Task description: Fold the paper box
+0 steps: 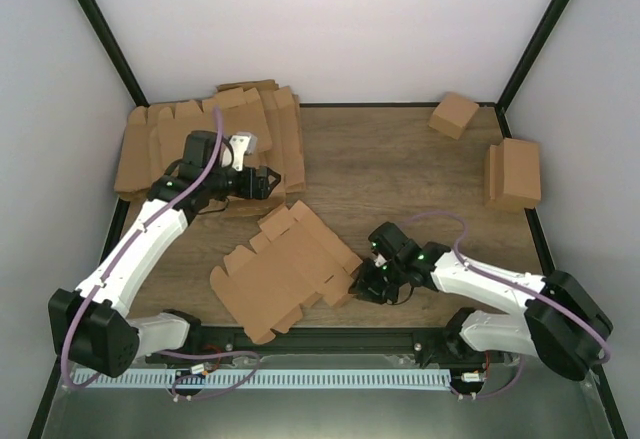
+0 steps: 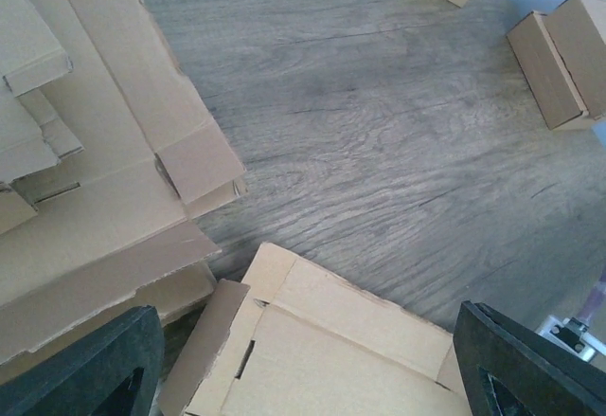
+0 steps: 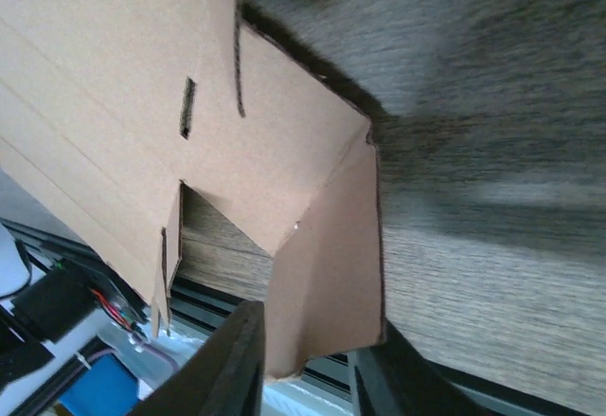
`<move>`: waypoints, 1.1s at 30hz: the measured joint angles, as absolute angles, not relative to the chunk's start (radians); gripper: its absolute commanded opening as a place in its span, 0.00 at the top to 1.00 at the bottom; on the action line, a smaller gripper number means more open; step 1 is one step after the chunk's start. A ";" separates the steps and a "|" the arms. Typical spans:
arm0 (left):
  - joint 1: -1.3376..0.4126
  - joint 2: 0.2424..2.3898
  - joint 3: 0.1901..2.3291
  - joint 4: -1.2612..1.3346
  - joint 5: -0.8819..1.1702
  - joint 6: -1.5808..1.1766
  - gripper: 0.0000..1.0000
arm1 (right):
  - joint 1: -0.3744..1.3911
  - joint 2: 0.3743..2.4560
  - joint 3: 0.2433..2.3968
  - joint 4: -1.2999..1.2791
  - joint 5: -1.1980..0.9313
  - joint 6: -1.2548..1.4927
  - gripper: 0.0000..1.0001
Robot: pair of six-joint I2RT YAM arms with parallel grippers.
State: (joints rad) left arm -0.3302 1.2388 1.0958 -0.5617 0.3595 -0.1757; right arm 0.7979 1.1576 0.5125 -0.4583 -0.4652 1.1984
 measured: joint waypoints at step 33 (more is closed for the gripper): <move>-0.395 1.413 1.393 -0.675 0.394 0.118 0.18 | 0.802 1.175 0.868 -0.601 -0.031 0.307 0.99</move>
